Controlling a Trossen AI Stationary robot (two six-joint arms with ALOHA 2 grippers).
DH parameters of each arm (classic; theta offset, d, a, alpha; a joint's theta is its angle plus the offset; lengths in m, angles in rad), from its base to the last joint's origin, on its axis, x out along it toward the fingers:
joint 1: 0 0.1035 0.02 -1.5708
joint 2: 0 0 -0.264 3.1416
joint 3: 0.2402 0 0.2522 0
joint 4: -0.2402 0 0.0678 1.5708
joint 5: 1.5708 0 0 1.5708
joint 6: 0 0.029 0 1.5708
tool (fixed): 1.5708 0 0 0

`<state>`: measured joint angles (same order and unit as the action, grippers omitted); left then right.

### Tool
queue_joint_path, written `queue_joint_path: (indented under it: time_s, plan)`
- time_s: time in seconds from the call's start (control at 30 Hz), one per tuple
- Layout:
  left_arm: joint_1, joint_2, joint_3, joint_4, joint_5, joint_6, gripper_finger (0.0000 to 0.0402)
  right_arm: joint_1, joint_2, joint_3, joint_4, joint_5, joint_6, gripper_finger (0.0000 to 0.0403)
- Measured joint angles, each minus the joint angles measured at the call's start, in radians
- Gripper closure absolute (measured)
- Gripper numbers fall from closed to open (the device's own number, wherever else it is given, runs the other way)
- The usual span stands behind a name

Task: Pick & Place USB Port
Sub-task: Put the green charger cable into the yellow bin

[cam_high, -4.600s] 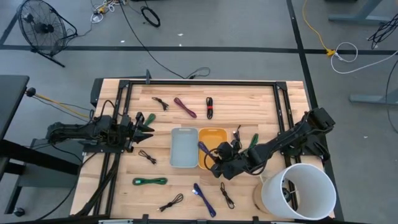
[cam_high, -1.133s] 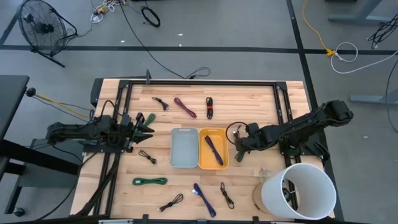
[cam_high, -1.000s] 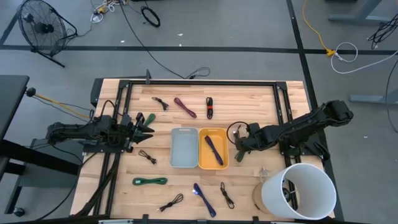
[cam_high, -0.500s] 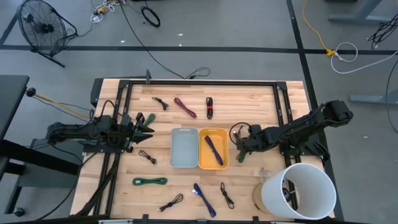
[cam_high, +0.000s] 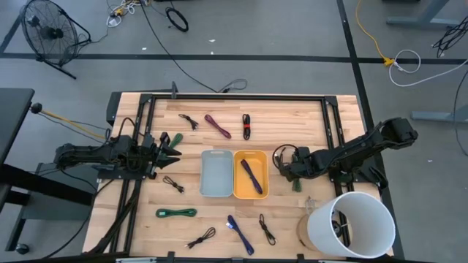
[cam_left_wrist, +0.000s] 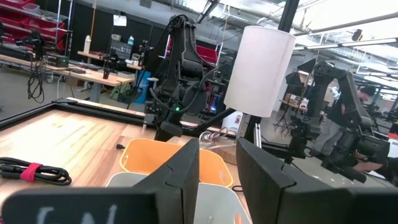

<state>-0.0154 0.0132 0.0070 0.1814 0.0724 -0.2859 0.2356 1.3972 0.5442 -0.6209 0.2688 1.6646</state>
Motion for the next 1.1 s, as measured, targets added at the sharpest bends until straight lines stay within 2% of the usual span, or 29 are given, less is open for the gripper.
queue_joint_path:
  time_s: [0.03, 0.13, 0.3, 0.5, 0.63, 0.8, 0.93, 1.1]
  plan:
    - [0.0, 0.0, 0.0, 0.0, 0.0, 0.0, 0.0291, 0.0, 0.001, 0.0, 0.0, 0.001, -0.005, 0.0384]
    - [0.0, 0.0, 0.0, 0.0, 0.0, 0.0, 0.0291, 0.0, -0.007, 0.0, -0.007, 0.0, -0.001, 0.0382]
    - [0.0, 0.0, 0.0, 0.0, 0.0, 0.0, 0.0291, 0.0, -0.095, 0.004, -0.024, 0.028, -0.048, 0.0393]
    - [0.0, 0.0, 0.0, 0.0, 0.0, 0.0, 0.0291, 0.0, -0.25, 0.109, -0.044, 0.134, -0.176, 0.0393]
    - [0.0, 0.0, 0.0, -0.001, 0.0, 0.0, 0.0291, 0.001, -0.299, 0.19, 0.022, 0.171, -0.285, 0.0393]
    - [0.0, 0.0, 0.0, -0.002, 0.0, 0.005, 0.0291, 0.035, -0.25, 0.213, 0.372, 0.16, -0.513, 0.0394]
    - [0.0, 0.0, 0.0, -0.002, 0.0, 0.001, 0.0291, 0.048, -0.141, 0.213, 0.594, 0.165, -0.604, 0.0394]
    - [0.0, 0.0, 0.0, -0.003, 0.0, 0.001, 0.0291, 0.031, 0.005, 0.212, 0.708, 0.093, -0.626, 0.0394]
